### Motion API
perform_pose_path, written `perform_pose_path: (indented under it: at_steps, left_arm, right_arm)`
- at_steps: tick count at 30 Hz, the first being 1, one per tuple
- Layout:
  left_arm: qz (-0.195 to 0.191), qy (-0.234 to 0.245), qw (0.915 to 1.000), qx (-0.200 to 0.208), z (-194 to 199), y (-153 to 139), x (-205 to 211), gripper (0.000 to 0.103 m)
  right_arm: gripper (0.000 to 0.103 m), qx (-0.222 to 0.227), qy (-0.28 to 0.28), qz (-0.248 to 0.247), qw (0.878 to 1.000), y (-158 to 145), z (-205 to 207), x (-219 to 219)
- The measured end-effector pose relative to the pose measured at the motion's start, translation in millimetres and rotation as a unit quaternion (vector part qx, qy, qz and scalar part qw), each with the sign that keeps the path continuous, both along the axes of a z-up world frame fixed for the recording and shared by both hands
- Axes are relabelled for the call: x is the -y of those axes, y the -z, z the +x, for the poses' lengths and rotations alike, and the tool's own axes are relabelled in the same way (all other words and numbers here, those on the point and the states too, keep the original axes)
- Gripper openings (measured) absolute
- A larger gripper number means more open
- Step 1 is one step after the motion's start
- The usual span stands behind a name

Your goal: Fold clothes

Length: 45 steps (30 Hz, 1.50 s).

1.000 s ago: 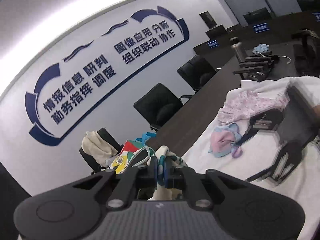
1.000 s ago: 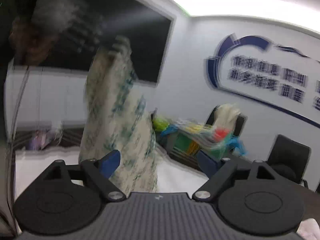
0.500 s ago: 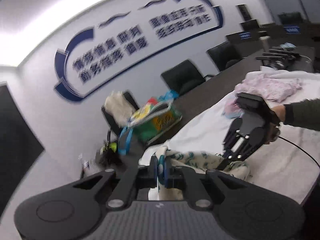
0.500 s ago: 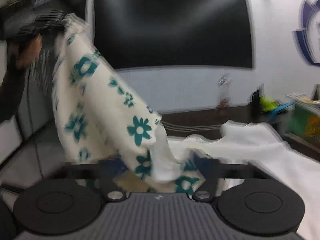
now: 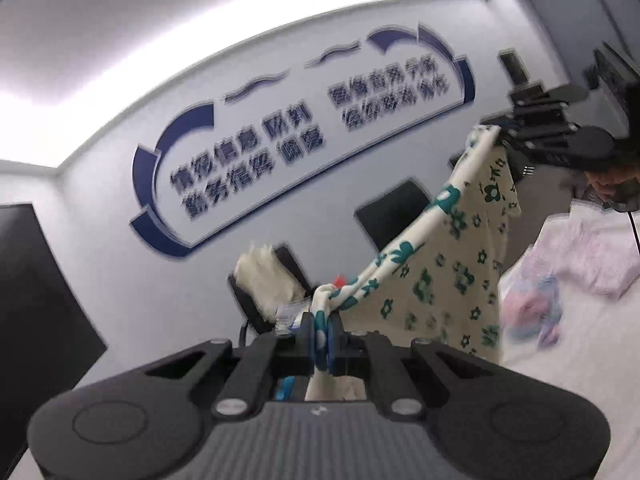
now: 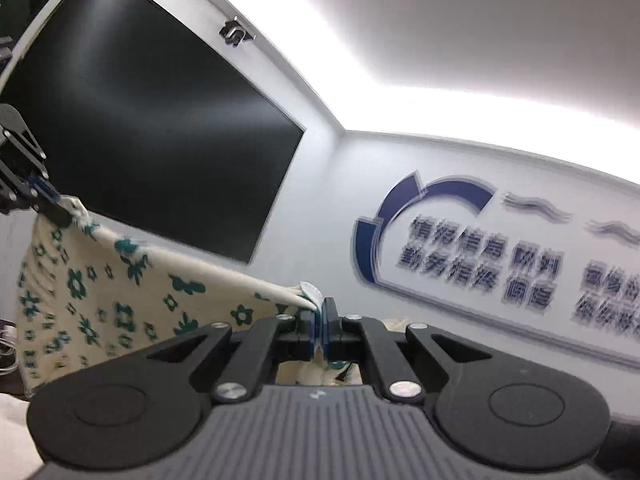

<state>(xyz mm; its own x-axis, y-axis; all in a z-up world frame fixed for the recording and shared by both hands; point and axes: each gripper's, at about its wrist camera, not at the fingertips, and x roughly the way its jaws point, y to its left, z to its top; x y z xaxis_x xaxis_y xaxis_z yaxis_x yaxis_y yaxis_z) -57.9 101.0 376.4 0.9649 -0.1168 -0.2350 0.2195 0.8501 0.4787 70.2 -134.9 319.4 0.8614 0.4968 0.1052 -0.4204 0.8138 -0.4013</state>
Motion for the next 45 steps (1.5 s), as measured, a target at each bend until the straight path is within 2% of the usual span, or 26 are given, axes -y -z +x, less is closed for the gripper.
perform_pose_path:
  at_steps: [2,3,4,8,9,10,12,13,14,16,17,18,19,20,21,22,23,26,27,29,32,35,43,45]
  left_arm:
    - [-0.008,0.023,0.9997,0.000,-16.5,4.5,1.3,0.005]
    - [-0.015,0.031,0.9993,-0.012,-23.6,19.1,0.2,0.005]
    - [-0.021,0.038,0.9987,-0.024,-30.8,34.7,-0.7,0.005]
    - [-0.050,0.070,0.9907,-0.105,-69.6,150.7,5.9,0.004]
    - [-0.077,0.076,0.9863,-0.125,-82.4,180.7,2.8,0.004]
    - [-0.106,0.081,0.9780,-0.160,-90.7,211.2,-2.4,0.004]
    - [-0.160,0.088,0.9553,-0.233,-103.7,269.1,-15.2,0.005]
    - [-0.181,0.084,0.9462,-0.255,-109.4,288.7,-21.5,0.006]
    - [-0.204,0.081,0.9361,-0.275,-114.7,307.3,-27.8,0.006]
    - [-0.277,0.084,0.9144,-0.284,-118.5,316.5,-42.9,0.017]
    - [-0.317,0.087,0.9022,-0.279,-121.2,317.6,-47.0,0.037]
    - [-0.341,0.091,0.8977,-0.264,-123.3,316.2,-50.5,0.057]
    - [-0.363,0.095,0.8930,-0.248,-124.8,314.3,-53.4,0.063]
    - [-0.370,0.090,0.8963,-0.228,-118.7,307.0,-48.5,0.066]
    - [-0.367,0.079,0.9016,-0.215,-113.5,303.9,-44.7,0.066]
    - [-0.354,0.063,0.9103,-0.205,-104.8,305.4,-35.2,0.066]
    - [-0.340,0.048,0.9180,-0.199,-97.0,308.3,-27.6,0.067]
    - [-0.285,-0.020,0.9388,-0.193,-68.7,323.4,-5.5,0.067]
    - [-0.269,-0.035,0.9431,-0.191,-64.7,329.9,-0.8,0.067]
    - [-0.240,-0.064,0.9502,-0.189,-57.0,342.9,8.3,0.066]
    - [-0.252,-0.065,0.9465,-0.191,-60.9,357.2,2.5,0.067]
    - [-0.264,-0.066,0.9427,-0.194,-64.7,371.2,-3.1,0.067]
    - [-0.274,-0.068,0.9397,-0.194,-63.3,367.9,-1.2,0.068]
    - [-0.267,-0.067,0.9415,-0.194,-63.3,367.8,0.8,0.069]
  right_arm:
    - [0.002,0.021,0.009,-0.028,0.999,-3.6,-30.7,11.3]
    - [0.002,0.031,0.013,-0.042,0.999,-5.4,-46.1,16.9]
    - [0.002,0.024,0.013,-0.052,0.998,3.9,-60.4,21.2]
    - [0.002,-0.092,-0.009,-0.076,0.993,93.4,-112.9,32.0]
    - [0.002,-0.121,-0.014,-0.082,0.989,115.8,-126.1,34.7]
    - [0.002,-0.149,-0.020,-0.087,0.985,138.2,-139.2,37.3]
    - [0.002,-0.206,-0.031,-0.099,0.973,182.9,-165.5,42.7]
    - [0.002,-0.235,-0.036,-0.104,0.966,205.3,-178.6,45.4]
    - [0.003,-0.263,-0.041,-0.109,0.958,227.7,-191.8,48.1]
    - [0.005,-0.320,-0.053,-0.117,0.939,257.9,-203.5,51.8]
    - [0.008,-0.336,-0.056,-0.109,0.934,262.9,-205.4,54.1]
    - [0.010,-0.338,-0.055,-0.088,0.936,259.2,-205.7,57.5]
    - [0.020,-0.339,-0.054,-0.066,0.937,255.5,-206.0,60.8]
    - [0.042,-0.340,-0.053,-0.045,0.938,251.8,-206.4,64.1]
    - [0.051,-0.341,-0.052,-0.023,0.938,248.1,-206.7,67.4]
    - [0.065,-0.346,-0.035,-0.002,0.938,249.5,-200.7,69.8]
    - [0.072,-0.355,0.001,0.018,0.935,256.9,-187.4,70.9]
    - [0.072,-0.380,0.107,0.079,0.916,278.9,-147.4,74.3]
    - [0.072,-0.384,0.130,0.090,0.910,284.4,-139.1,73.9]
    - [0.072,-0.385,0.148,0.093,0.906,291.1,-134.5,69.3]
    - [0.073,-0.388,0.175,0.097,0.900,301.2,-127.7,62.4]
    - [0.079,-0.390,0.201,0.102,0.893,311.4,-120.8,55.5]
    - [0.081,-0.418,0.226,0.156,0.866,318.6,-84.5,53.5]
    - [0.081,-0.423,0.226,0.166,0.862,320.0,-79.0,52.6]
